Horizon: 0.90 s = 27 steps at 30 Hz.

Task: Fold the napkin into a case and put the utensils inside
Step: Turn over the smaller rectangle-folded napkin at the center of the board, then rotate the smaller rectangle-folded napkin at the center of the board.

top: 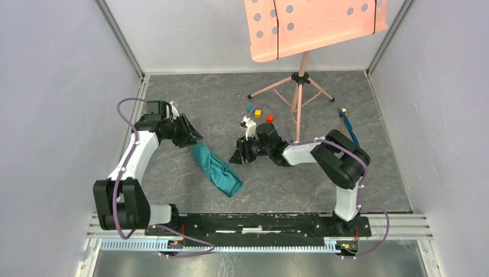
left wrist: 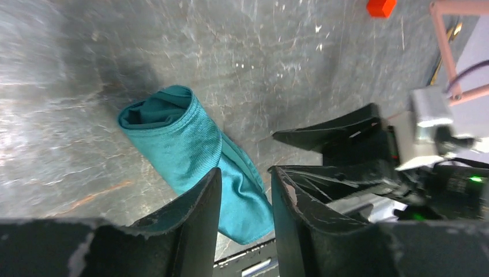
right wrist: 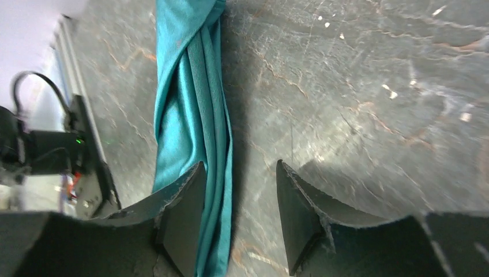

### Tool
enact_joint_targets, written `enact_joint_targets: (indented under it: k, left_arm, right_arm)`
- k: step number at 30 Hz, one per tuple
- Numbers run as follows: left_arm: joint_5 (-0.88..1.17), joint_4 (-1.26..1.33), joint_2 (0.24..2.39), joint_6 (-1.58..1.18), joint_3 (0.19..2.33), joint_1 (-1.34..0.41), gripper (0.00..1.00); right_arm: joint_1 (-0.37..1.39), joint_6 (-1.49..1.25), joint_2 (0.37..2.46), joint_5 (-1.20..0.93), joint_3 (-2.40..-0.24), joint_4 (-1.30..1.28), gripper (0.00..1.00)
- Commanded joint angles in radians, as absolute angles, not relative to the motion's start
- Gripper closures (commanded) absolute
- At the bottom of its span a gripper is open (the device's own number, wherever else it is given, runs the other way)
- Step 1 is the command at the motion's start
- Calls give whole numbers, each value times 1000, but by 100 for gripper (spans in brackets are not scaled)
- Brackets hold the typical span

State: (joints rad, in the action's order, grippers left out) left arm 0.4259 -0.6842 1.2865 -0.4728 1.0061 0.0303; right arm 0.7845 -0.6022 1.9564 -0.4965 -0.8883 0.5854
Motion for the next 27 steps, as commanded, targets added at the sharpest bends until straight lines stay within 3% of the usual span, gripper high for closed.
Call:
enact_joint_targets:
  k: [1,7,12,17,27]
  left_arm:
    - [628,-524,1337,-532,934,26,57]
    - [562,-503,1361,-542,886,26,59]
    - [498,-469,1402,-542,859,26,59]
    - [447,-416,1517,-553,888,25,60]
    - [406,-406,1714,-549,1019,-24,62]
  right_arm:
    - [798,-254,1806,-399,-916,221,45]
    - [978,-138,1651,-276,-941,96,46]
    - [1061,-158,1624,-297,-919,115,52]
    - [1068,-186,1683,-340,-887,195,61]
    - [997,-181,1771,-155,-813,251,71]
